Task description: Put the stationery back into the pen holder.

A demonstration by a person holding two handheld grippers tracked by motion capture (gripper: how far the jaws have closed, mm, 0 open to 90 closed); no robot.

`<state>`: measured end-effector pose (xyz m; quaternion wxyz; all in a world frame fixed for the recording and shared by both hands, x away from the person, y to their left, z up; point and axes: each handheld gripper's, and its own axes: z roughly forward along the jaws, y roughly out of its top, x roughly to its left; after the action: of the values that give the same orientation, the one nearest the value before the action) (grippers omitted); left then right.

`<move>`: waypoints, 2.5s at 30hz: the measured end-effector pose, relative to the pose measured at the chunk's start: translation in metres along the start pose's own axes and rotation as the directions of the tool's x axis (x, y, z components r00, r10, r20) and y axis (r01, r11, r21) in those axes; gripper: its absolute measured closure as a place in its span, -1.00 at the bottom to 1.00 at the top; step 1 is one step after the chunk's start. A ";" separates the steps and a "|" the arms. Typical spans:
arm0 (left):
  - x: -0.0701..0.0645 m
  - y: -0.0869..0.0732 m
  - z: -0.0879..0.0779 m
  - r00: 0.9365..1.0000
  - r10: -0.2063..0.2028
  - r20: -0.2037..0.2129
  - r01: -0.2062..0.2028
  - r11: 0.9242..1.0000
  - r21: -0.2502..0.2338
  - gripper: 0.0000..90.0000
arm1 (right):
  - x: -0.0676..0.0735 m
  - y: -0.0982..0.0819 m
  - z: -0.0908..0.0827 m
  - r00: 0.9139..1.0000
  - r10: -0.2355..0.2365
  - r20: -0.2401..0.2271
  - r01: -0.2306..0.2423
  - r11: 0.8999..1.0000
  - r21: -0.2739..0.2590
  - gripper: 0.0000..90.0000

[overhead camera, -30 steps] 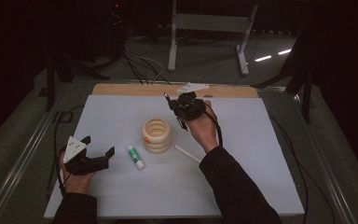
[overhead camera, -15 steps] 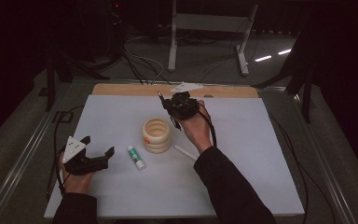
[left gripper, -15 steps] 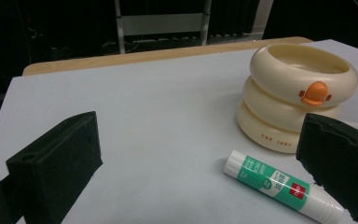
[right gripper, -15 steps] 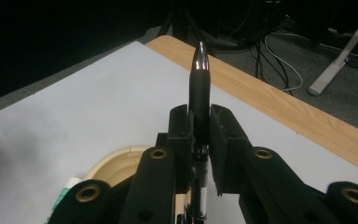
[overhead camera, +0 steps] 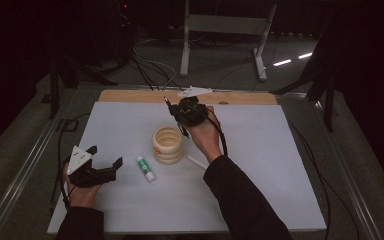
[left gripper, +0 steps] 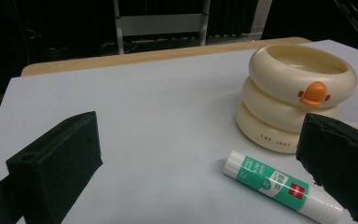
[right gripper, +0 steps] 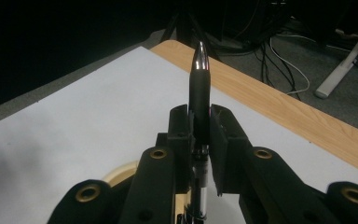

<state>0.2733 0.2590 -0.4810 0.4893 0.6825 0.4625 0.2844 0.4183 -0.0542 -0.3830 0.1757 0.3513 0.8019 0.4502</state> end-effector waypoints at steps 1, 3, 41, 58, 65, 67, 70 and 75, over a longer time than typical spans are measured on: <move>0.000 0.000 0.000 1.000 0.000 0.001 0.000 1.000 0.000 -0.99 | 0.001 0.001 0.001 1.000 0.003 -0.001 -0.003 1.000 -0.002 0.77; 0.000 0.000 0.000 1.000 0.001 0.001 -0.001 1.000 0.001 -0.99 | 0.002 0.002 0.002 1.000 -0.001 -0.004 0.001 1.000 -0.004 0.77; 0.000 0.000 0.000 1.000 0.002 0.007 -0.002 1.000 0.002 -0.99 | 0.019 0.004 0.022 0.997 0.017 -0.070 -0.018 1.000 -0.021 0.75; 0.000 0.000 0.000 1.000 0.004 0.008 -0.004 1.000 0.003 -0.99 | 0.029 -0.011 0.029 0.997 -0.013 -0.082 0.014 1.000 0.015 0.75; -0.001 0.000 0.001 1.000 0.003 0.009 -0.003 1.000 0.003 -0.99 | 0.030 -0.021 0.031 0.996 -0.016 -0.085 0.019 0.999 0.033 0.75; -0.001 0.000 0.000 1.000 0.006 0.009 -0.006 1.000 0.006 -0.99 | 0.030 -0.023 0.031 0.996 -0.015 -0.087 0.018 0.999 0.037 0.75; -0.001 0.000 0.001 1.000 0.004 0.009 -0.004 1.000 0.006 -0.99 | 0.030 -0.027 0.031 0.996 -0.015 -0.085 0.018 0.999 0.042 0.76; -0.001 -0.001 0.001 1.000 0.004 0.009 -0.004 1.000 0.008 -0.99 | 0.031 -0.033 0.032 0.996 -0.019 -0.086 0.024 0.998 0.056 0.76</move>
<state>0.2735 0.2573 -0.4818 0.4881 0.6865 0.4601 0.2807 0.4022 -0.0241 -0.4266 0.1361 0.3281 0.8249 0.4397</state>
